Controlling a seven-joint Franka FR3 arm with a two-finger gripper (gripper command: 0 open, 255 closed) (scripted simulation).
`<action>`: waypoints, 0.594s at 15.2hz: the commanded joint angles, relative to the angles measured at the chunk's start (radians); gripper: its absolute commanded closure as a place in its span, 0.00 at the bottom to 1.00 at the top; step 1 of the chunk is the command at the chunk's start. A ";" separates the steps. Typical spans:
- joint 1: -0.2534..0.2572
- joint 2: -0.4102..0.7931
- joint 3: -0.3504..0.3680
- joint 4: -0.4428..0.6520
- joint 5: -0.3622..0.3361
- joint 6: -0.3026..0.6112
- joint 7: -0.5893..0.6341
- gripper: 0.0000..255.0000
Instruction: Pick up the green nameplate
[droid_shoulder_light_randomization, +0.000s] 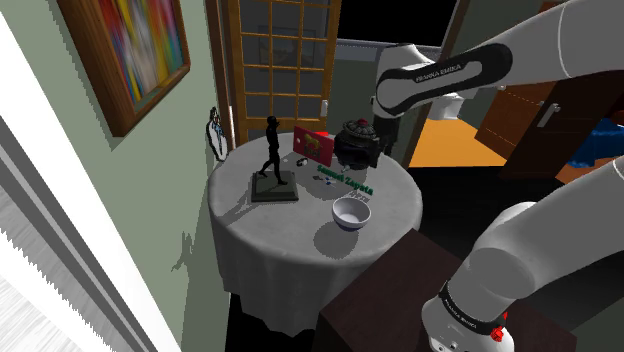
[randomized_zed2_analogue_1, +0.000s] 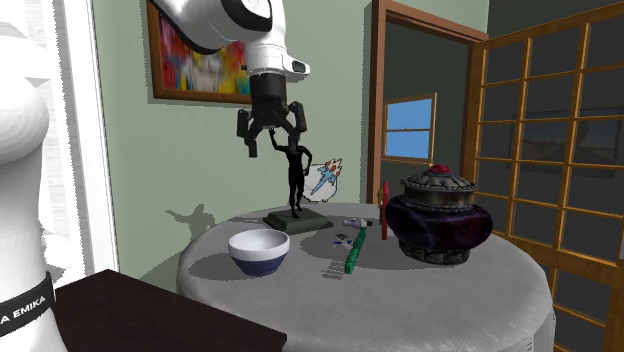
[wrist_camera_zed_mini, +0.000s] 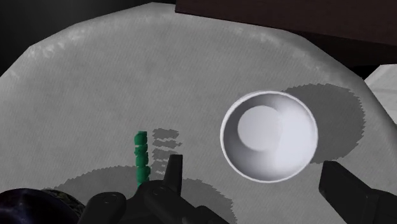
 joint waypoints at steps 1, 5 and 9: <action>-0.003 0.077 -0.024 0.021 0.005 0.063 -0.029 0.00; -0.008 0.232 -0.064 0.078 0.036 0.167 -0.093 0.00; -0.019 0.392 -0.090 0.158 0.092 0.252 -0.169 0.00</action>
